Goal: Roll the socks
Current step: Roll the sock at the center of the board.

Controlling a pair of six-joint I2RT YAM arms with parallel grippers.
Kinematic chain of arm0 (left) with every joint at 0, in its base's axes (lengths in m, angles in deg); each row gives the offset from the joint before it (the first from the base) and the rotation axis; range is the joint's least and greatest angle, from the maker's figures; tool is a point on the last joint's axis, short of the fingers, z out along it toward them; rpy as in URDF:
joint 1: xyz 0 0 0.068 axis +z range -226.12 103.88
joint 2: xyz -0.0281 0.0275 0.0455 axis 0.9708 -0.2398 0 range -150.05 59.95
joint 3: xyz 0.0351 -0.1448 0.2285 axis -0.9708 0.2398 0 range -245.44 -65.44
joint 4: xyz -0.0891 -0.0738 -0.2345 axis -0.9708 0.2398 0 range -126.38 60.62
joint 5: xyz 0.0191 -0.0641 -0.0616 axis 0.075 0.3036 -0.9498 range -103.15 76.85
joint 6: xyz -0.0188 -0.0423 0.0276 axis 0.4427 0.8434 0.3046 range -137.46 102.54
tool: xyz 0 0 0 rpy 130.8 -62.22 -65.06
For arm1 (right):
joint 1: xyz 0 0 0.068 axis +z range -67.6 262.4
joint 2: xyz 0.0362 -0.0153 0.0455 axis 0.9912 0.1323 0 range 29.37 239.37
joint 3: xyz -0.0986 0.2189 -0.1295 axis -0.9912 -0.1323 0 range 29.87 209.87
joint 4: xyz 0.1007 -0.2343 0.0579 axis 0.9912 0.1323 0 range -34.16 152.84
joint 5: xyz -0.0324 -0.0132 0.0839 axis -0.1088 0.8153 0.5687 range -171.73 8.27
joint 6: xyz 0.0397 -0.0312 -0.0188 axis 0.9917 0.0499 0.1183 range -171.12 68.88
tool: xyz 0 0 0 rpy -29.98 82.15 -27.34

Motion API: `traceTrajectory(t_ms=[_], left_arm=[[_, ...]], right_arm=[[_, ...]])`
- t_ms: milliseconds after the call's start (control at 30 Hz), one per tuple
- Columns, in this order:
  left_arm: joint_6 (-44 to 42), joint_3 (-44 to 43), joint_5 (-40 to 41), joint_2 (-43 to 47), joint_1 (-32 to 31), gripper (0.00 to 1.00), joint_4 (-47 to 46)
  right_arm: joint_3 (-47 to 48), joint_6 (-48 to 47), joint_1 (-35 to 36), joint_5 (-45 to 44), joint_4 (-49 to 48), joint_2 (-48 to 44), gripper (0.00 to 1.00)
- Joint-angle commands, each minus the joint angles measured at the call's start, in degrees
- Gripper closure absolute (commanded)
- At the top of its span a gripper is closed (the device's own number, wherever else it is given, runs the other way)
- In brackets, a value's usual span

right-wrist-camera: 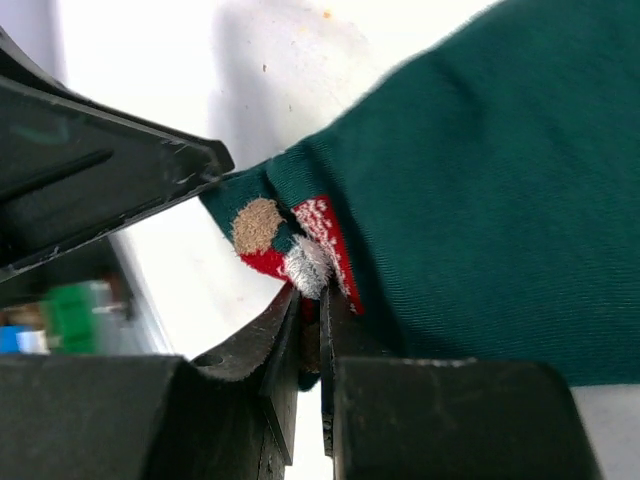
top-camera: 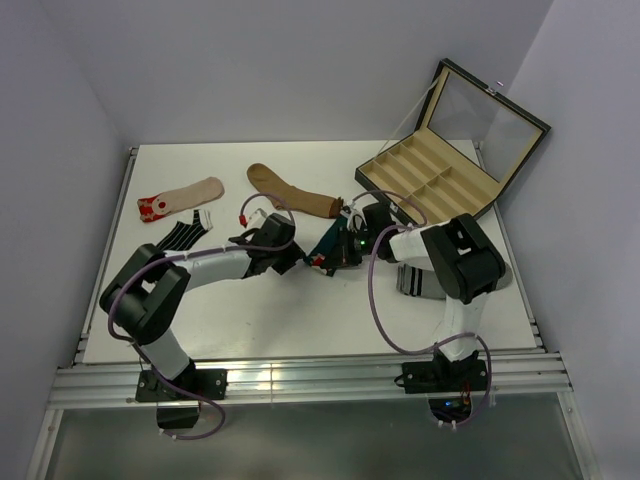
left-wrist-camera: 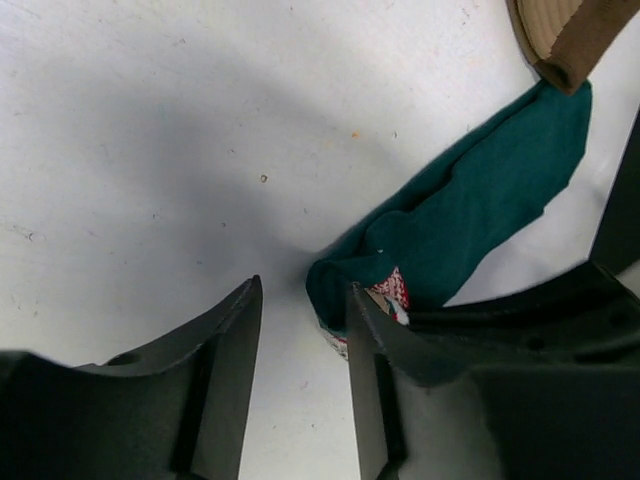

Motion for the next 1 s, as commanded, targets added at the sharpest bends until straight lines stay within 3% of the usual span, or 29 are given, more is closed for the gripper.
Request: traceTrajectory(t_ms=[0,500,967], left_arm=[[0.9,1.3,0.3,3.0,0.0,0.54,-3.0],[0.9,4.8,3.0,5.6,-3.0,0.43,-12.0],[-0.8,0.4,3.1,-3.1,-4.3,0.58,-8.3]], right_arm=[[-2.9,7.3,-2.7,5.2,-2.2,4.4,1.00],[-3.4,10.7,-4.8,5.2,-3.0,8.1,1.00],[-4.0,10.7,-5.1,4.0,-3.1,7.0,1.00]])
